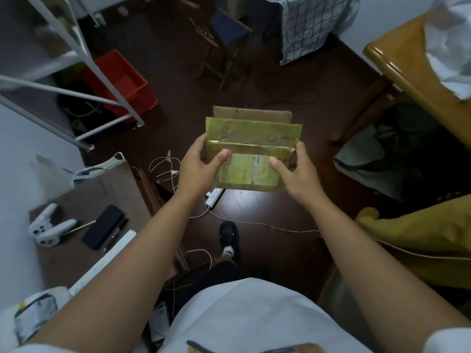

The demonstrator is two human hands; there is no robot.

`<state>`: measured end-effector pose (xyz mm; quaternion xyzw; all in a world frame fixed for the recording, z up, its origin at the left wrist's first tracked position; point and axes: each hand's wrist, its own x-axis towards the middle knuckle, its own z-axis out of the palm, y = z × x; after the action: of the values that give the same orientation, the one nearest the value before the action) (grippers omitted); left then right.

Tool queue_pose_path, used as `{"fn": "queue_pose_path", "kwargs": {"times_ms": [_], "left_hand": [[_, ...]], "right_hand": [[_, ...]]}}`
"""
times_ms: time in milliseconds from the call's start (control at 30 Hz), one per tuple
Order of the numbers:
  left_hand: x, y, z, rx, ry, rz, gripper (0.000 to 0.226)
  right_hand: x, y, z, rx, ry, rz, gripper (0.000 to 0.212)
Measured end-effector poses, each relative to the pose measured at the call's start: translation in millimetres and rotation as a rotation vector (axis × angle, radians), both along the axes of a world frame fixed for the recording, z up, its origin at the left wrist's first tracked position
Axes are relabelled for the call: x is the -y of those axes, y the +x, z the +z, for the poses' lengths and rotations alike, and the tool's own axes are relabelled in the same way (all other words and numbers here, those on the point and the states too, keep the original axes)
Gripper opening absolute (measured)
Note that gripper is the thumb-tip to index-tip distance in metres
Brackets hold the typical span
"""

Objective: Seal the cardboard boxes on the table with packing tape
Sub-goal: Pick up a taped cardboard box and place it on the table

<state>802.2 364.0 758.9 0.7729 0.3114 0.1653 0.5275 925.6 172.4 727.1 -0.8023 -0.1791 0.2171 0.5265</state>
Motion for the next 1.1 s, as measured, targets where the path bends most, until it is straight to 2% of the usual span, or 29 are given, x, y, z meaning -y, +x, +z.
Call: {"fn": "queue_pose_path", "kwargs": {"times_ms": [233,367,500,800,1100], "left_hand": [[-73.8,76.9,-17.3,0.007,-0.073,-0.037,0.040],[-129.5,119.7,-12.2,0.000,-0.053,-0.060,0.035],[-167.8,168.1,-10.5,-0.016,-0.035,-0.110,0.041],[-198.0,279.9,-13.0,0.018,-0.034,-0.170,0.043],[-204.4,426.9,-25.7,-0.028,-0.012,-0.151,0.044]], "right_hand": [[-66.7,72.9,-2.9,0.040,-0.084,-0.017,0.047],[-119.8,114.5,-1.4,0.031,-0.100,-0.028,0.046],[-153.6,152.5,-0.4,0.035,-0.099,-0.084,0.043],[-176.4,255.9,0.8,0.063,-0.101,-0.125,0.046],[-189.6,410.4,-16.7,-0.007,-0.043,-0.067,0.042]]}}
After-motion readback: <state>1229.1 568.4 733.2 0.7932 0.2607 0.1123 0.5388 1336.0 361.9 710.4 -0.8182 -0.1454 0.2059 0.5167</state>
